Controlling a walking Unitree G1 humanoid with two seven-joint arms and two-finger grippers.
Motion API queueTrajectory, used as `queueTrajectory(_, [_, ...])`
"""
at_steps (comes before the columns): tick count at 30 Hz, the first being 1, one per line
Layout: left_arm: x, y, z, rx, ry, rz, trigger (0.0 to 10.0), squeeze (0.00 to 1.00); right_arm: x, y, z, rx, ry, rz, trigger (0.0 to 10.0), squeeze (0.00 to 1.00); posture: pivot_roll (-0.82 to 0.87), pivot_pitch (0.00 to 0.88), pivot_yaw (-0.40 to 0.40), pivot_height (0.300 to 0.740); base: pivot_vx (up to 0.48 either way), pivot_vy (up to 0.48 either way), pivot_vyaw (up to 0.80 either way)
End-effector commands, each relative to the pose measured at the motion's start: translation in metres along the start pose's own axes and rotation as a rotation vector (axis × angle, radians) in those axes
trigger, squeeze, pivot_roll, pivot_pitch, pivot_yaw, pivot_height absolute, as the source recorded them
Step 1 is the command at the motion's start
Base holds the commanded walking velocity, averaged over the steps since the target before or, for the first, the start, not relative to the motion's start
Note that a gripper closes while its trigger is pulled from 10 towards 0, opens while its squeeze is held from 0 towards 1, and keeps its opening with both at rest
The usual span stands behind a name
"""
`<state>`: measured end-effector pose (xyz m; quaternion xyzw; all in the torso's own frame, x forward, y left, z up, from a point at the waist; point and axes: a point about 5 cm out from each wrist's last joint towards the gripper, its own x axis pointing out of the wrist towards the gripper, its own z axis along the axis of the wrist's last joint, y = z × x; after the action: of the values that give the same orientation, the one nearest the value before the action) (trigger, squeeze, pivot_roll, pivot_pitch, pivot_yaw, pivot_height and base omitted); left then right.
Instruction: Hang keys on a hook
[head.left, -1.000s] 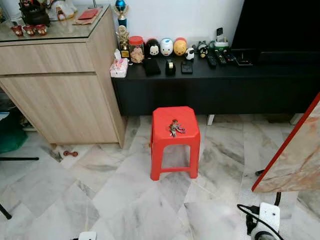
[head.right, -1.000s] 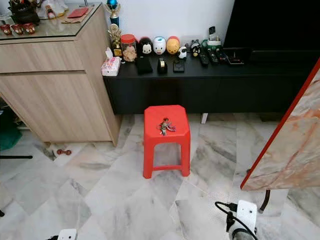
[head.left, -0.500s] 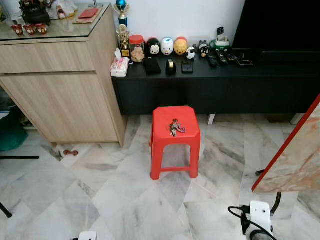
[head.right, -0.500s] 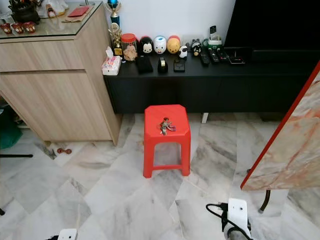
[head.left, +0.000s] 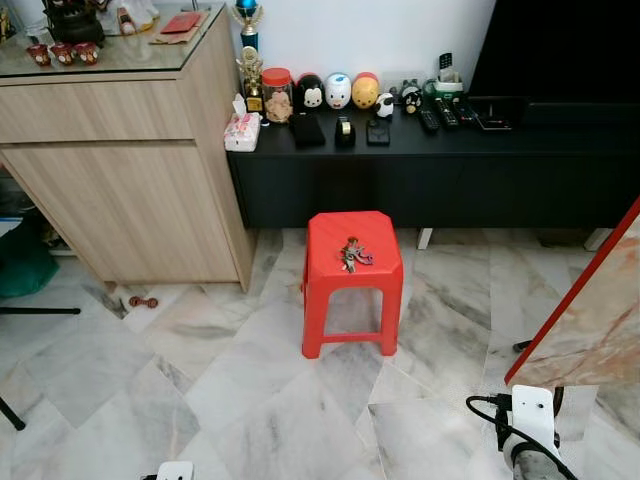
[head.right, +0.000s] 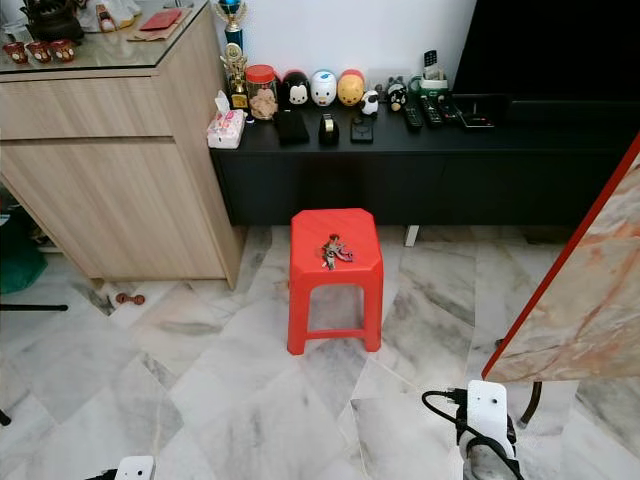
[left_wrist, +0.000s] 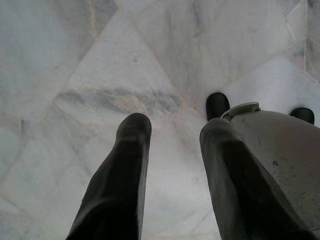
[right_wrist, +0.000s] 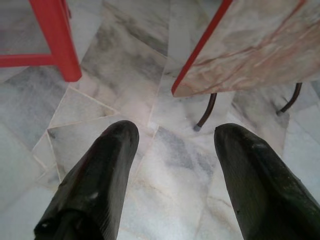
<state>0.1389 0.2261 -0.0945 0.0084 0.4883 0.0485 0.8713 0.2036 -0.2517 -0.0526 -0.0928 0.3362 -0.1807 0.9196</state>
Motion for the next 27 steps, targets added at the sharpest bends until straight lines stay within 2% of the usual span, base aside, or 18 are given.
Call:
queueTrajectory(1, [-0.001,0.001,-0.003,0.019,0.014,-0.003,10.0,0.00,-0.002,-0.004,-0.010,0.002,0.059,-0.028,10.0,0.00,-0.12,0.000,0.027,0.740,0.000,0.000,0.00])
queueTrajectory(3, [-0.001,0.000,-0.003,0.022,0.014,-0.005,10.0,0.00,-0.001,-0.013,-0.012,0.035,0.078,-0.101,10.0,0.00,-0.12,0.000,0.027,0.740,0.000,0.000,0.00])
queueTrajectory(4, [-0.001,0.001,-0.003,0.020,0.013,-0.005,10.0,0.00,-0.001,-0.013,-0.013,0.029,0.084,-0.093,10.0,0.00,-0.12,0.000,0.027,0.740,0.000,0.000,0.00])
queueTrajectory(6, [-0.001,0.001,-0.003,0.022,0.014,-0.005,10.0,0.00,-0.002,-0.004,-0.014,-0.032,0.093,-0.006,10.0,0.00,-0.12,0.000,0.028,0.740,0.000,0.000,0.00])
queueTrajectory(8, [-0.001,0.001,-0.003,0.022,0.015,-0.005,10.0,0.00,-0.003,0.000,-0.014,-0.035,0.088,0.018,10.0,0.00,-0.12,0.000,0.028,0.740,0.000,0.000,0.00])
queueTrajectory(10, [-0.001,0.001,-0.003,0.022,0.015,-0.004,10.0,0.00,-0.001,0.000,-0.005,0.025,0.023,0.002,10.0,0.00,-0.12,0.000,0.030,0.740,0.000,0.000,0.00])
queueTrajectory(14, [-0.001,0.001,-0.003,0.023,0.015,-0.004,10.0,0.00,0.000,0.000,0.000,0.026,-0.006,-0.003,10.0,0.00,-0.13,0.000,0.031,0.740,0.000,0.000,0.00])
queueTrajectory(16, [-0.001,0.001,-0.003,0.026,0.015,-0.006,10.0,0.00,-0.001,0.000,-0.009,-0.029,0.077,-0.001,10.0,0.00,-0.13,0.000,0.032,0.740,0.000,0.000,0.00])
queueTrajectory(17, [-0.001,0.001,-0.003,0.027,0.016,-0.007,10.0,0.00,-0.004,0.003,-0.023,-0.067,0.188,0.043,10.0,0.00,-0.13,0.000,0.030,0.740,0.000,0.000,0.00])
queueTrajectory(20, [-0.001,0.000,-0.003,0.026,0.015,-0.008,10.0,0.00,-0.007,0.009,-0.028,-0.066,0.215,0.093,10.0,0.00,-0.12,0.000,0.026,0.740,0.000,0.000,0.00])
queueTrajectory(22, [0.000,0.000,-0.002,0.023,0.014,-0.007,10.0,0.00,-0.008,0.011,-0.030,0.018,0.229,0.090,10.0,0.00,-0.12,0.000,0.027,0.740,0.000,0.000,0.00])
queueTrajectory(23, [0.000,0.000,-0.002,0.025,0.015,-0.008,10.0,0.00,-0.008,0.007,-0.032,0.149,0.257,0.044,10.0,0.00,-0.12,0.000,0.028,0.740,0.000,0.000,0.00])
queueTrajectory(24, [0.000,0.000,-0.002,0.026,0.015,-0.008,10.0,0.00,-0.008,0.005,-0.034,0.205,0.271,0.023,10.0,0.00,-0.12,0.000,0.028,0.740,0.000,0.000,0.00])
queueTrajectory(26, [0.000,0.000,-0.003,0.025,0.016,-0.009,10.0,0.00,-0.008,0.003,-0.034,0.275,0.270,0.007,10.0,0.00,-0.12,0.000,0.028,0.740,0.000,0.000,0.00])
queueTrajectory(27, [0.000,0.000,-0.003,0.025,0.016,-0.009,10.0,0.00,-0.008,0.003,-0.034,0.275,0.270,0.007,10.0,0.00,-0.12,0.000,0.028,0.740,0.000,0.000,0.00])
